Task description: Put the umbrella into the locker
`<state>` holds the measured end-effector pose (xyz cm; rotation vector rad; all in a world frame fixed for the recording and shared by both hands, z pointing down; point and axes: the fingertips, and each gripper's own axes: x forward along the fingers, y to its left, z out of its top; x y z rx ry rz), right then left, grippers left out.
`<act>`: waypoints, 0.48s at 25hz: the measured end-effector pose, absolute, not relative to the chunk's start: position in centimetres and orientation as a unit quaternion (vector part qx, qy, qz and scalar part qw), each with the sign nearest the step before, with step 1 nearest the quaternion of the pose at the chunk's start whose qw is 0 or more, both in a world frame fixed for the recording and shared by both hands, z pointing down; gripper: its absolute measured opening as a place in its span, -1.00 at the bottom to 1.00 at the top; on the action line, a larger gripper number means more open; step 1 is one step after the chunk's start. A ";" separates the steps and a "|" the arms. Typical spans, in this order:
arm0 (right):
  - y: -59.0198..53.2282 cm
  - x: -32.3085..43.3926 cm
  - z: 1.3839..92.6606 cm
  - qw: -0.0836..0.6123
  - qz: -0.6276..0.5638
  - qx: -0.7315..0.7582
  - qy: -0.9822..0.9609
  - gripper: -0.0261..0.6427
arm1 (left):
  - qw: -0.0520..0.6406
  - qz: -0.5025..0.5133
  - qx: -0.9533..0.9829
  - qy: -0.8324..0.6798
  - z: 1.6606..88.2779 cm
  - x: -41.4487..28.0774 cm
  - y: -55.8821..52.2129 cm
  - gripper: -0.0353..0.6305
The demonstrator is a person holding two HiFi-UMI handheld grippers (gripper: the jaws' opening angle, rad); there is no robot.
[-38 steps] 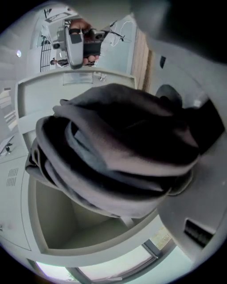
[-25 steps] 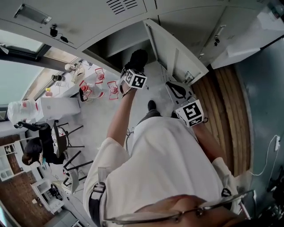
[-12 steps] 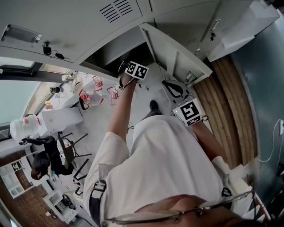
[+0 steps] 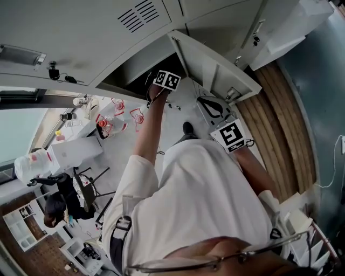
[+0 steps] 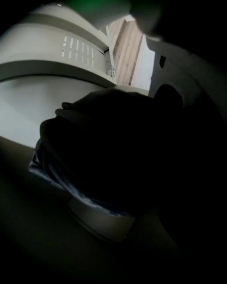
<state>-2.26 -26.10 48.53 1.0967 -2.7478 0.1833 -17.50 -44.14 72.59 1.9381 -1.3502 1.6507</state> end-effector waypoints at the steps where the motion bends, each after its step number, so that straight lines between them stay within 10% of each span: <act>1: -26.2 -2.2 48.6 0.090 0.062 0.371 -0.922 -0.90 | 0.132 0.571 0.666 -0.462 72.9 -17.4 -44.4 -0.18; 12: -27.0 -2.9 49.9 0.107 0.069 0.377 -0.917 -0.90 | 0.164 0.578 0.679 -0.422 73.3 -17.5 -44.8 -0.13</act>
